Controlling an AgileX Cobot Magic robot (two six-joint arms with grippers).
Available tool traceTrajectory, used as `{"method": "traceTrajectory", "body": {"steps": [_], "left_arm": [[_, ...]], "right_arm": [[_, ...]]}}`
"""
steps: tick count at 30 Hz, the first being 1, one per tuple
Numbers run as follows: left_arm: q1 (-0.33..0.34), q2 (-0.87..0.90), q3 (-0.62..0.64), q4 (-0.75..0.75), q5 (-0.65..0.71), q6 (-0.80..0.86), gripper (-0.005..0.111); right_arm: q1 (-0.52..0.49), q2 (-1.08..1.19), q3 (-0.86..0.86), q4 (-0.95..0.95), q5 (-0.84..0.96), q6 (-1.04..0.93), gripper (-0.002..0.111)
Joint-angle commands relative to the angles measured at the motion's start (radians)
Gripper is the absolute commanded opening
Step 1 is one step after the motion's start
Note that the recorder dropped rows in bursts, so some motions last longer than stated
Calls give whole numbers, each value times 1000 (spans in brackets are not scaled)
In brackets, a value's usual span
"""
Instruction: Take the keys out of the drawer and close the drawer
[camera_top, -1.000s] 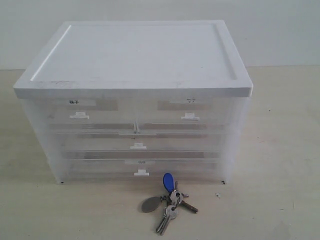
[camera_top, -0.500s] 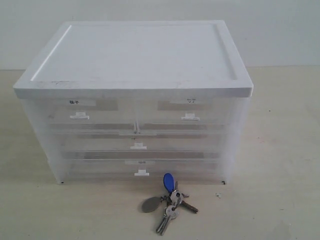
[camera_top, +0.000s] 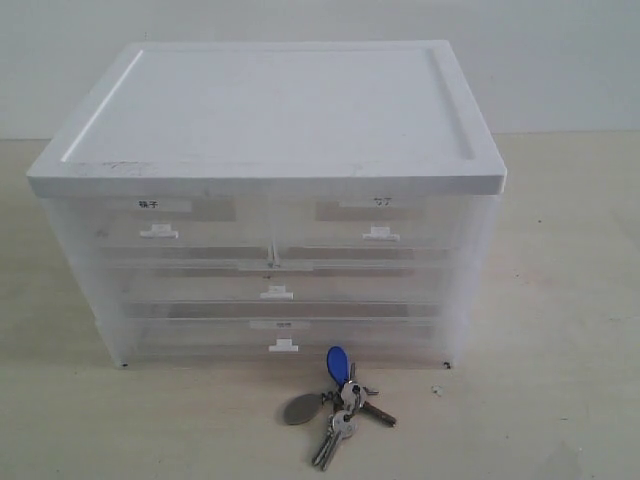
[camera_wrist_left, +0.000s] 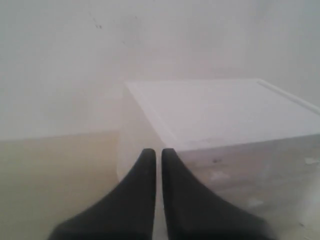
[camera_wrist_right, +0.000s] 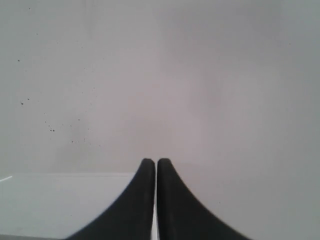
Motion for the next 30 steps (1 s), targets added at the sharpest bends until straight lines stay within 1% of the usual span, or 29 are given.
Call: {"method": "traceTrajectory", "body": {"steps": [1,8,12,13,15,16,19,21,22,23,24,26,30], "left_arm": [[-4,-5,4,-163,5,-10,4],[-4,-5,4,-172,2,-23,4],[-4,-5,4,-186,-61,-194,4],[-4,-5,11,-186,-97,-229,4],[-4,-5,35,-155,-207,-230,4],[2,-5,63,-118,-317,-227,4],[14,-5,127,-15,-583,-203,4],[30,-5,156,-69,-690,-38,4],[42,-5,169,-152,-725,84,4],[72,-5,191,-344,-753,313,4],[91,-5,203,-427,-756,422,4],[138,-5,228,-545,-758,586,4],[273,-5,306,-761,-784,867,4]], "right_arm": [[-1,-6,-4,3,8,1,0],[-1,-6,-4,10,3,1,0],[-1,-6,-4,13,1,1,0],[-1,-6,-4,13,1,1,0],[-1,-6,-4,13,1,1,0],[-1,-6,-4,13,1,1,0],[-1,-6,-4,13,2,1,0],[-1,-6,-4,13,2,1,0],[-1,-6,-4,13,2,1,0],[-1,-6,-4,13,2,1,0],[-1,-6,-4,13,2,1,0],[-1,-6,-4,13,2,1,0],[-1,-6,-4,13,2,1,0]]}}
